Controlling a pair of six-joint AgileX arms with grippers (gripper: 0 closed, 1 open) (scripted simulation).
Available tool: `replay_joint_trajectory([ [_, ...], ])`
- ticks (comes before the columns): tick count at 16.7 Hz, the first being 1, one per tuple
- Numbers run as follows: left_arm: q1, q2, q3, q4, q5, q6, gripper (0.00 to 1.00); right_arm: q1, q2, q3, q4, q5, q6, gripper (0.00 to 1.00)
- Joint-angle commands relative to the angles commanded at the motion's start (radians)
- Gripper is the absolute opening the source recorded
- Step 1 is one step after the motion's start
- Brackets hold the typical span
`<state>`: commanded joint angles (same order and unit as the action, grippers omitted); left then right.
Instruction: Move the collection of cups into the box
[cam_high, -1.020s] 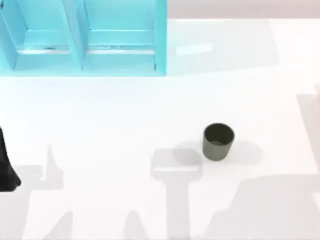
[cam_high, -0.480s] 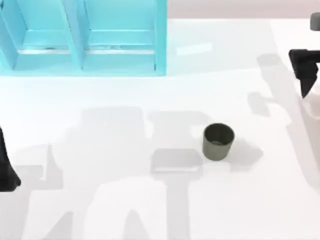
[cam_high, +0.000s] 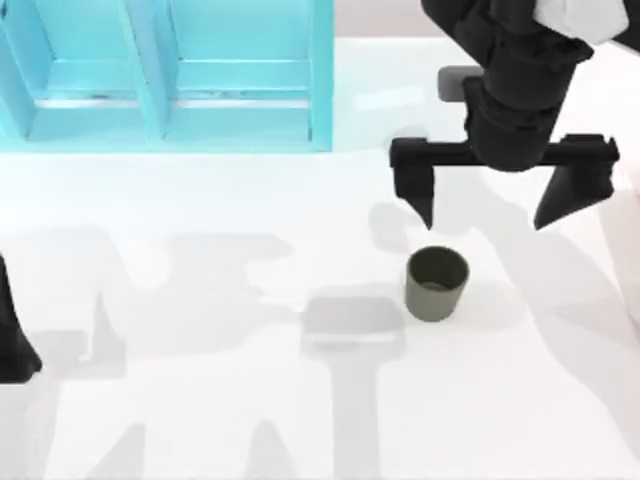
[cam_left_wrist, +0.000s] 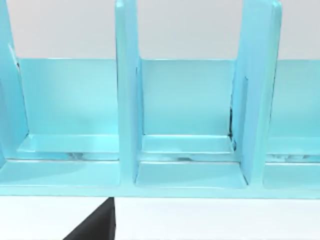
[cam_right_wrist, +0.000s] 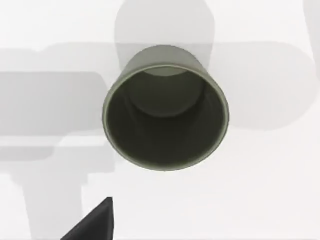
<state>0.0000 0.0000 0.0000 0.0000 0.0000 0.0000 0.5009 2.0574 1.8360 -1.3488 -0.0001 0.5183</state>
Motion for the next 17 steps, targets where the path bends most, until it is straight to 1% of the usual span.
replay_joint_trajectory([
  [6, 0.0, 0.0, 0.0, 0.0, 0.0, 0.0, 1.0, -0.002, 0.0, -0.018, 0.014, 0.0, -0.001, 1.0],
  [8, 0.0, 0.0, 0.0, 0.0, 0.0, 0.0, 1.0, -0.001, 0.01, -0.069, 0.07, 0.0, -0.001, 1.0],
  [13, 0.0, 0.0, 0.0, 0.0, 0.0, 0.0, 1.0, 0.002, 0.054, -0.248, 0.312, 0.0, 0.003, 1.0],
  [15, 0.0, 0.0, 0.0, 0.0, 0.0, 0.0, 1.0, 0.003, 0.065, -0.293, 0.359, 0.001, 0.004, 1.0],
  [17, 0.0, 0.0, 0.0, 0.0, 0.0, 0.0, 1.0, 0.003, 0.067, -0.3, 0.367, 0.001, 0.004, 1.0],
])
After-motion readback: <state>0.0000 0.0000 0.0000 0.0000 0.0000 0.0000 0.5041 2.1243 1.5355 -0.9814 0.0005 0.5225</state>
